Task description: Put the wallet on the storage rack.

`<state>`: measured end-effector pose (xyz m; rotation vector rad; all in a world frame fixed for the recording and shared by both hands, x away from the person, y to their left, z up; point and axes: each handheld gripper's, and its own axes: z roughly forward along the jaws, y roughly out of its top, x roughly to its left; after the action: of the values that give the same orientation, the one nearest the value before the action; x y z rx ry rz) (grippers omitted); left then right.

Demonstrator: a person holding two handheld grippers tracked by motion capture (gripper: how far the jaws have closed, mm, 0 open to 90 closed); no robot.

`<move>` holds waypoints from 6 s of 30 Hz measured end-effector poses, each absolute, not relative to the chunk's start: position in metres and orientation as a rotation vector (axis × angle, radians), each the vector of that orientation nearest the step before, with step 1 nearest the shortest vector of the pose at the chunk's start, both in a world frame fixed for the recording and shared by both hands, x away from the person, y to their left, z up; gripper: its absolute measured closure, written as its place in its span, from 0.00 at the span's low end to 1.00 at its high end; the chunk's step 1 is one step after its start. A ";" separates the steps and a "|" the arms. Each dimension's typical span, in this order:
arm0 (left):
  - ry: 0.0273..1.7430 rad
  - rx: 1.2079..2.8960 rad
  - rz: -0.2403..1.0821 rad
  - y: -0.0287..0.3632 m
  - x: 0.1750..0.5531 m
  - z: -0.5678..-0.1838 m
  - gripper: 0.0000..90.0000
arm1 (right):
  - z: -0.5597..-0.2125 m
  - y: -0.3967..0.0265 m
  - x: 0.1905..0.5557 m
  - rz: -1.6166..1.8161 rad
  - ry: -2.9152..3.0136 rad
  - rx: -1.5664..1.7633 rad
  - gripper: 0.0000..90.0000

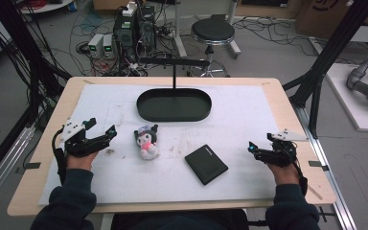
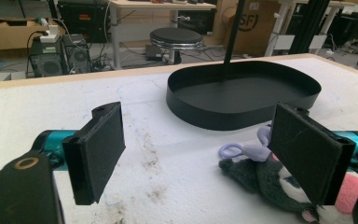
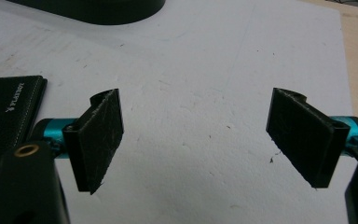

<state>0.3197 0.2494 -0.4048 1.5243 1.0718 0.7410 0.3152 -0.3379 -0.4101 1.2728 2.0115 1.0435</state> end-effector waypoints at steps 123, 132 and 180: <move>1.051 1.569 0.727 0.244 0.319 -0.408 0.25 | -0.396 -0.239 0.336 1.033 2.192 1.044 0.94; 1.047 1.567 0.726 0.244 0.319 -0.409 0.26 | -0.394 -0.246 0.339 1.116 2.192 1.116 0.96; 1.033 1.569 0.726 0.242 0.320 -0.408 0.27 | -0.422 -0.217 0.323 1.043 2.434 0.767 0.23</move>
<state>0.3199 0.2420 -0.4080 1.5688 1.0326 0.7262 0.3226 -0.2166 -0.4223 0.7674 2.4336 1.0428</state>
